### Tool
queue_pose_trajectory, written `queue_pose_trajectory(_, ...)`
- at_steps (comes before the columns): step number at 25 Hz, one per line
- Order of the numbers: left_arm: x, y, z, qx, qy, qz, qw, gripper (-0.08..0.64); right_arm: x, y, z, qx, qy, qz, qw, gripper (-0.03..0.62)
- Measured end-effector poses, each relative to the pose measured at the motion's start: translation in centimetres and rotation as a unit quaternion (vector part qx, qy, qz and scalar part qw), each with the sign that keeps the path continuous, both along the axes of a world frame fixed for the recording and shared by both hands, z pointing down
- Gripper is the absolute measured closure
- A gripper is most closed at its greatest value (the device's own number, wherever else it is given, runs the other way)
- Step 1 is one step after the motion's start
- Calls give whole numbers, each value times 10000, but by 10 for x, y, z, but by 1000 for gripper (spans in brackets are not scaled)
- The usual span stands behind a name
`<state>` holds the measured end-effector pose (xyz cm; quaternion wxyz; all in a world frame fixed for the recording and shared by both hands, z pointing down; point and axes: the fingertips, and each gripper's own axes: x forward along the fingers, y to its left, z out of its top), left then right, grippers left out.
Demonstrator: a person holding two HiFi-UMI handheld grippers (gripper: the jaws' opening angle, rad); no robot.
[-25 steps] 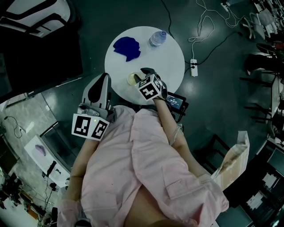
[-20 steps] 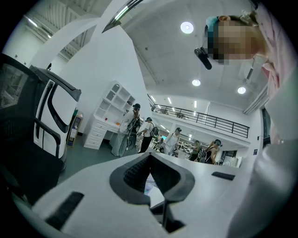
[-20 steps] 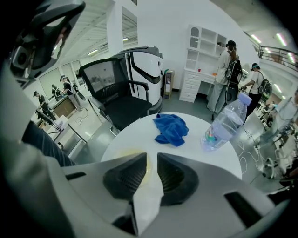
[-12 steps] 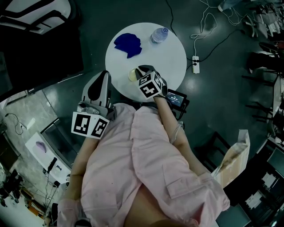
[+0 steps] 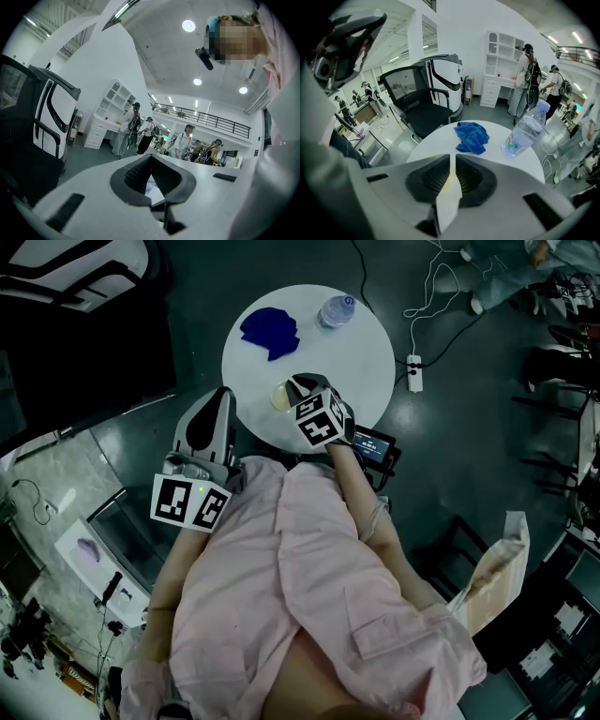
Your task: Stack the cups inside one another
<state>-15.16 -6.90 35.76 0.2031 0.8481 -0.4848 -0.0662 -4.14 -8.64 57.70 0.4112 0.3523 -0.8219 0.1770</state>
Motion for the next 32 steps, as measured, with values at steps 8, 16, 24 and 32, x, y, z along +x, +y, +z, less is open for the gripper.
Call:
queue_pose_trajectory(8, 0, 1, -1, 17, 3, -2, 10000, 551, -2, -4, -10, 74, -253, 136, 9996, 555)
queue_pose_trajectory(16, -2, 4, -3, 40, 1, -21, 10000, 551, -1, -5, -15, 86, -417, 242, 9988, 560)
queue_pose_trajectory(24, -2, 9, -2, 60, 1, -13, 10000, 551, -4, -3, -27, 120, -848, 524, 9949, 561)
queue_pose_trajectory(32, -1, 11, -5, 96, -5, 29, 9999, 551, 0, -3, -40, 281, -914, 635, 9934, 561)
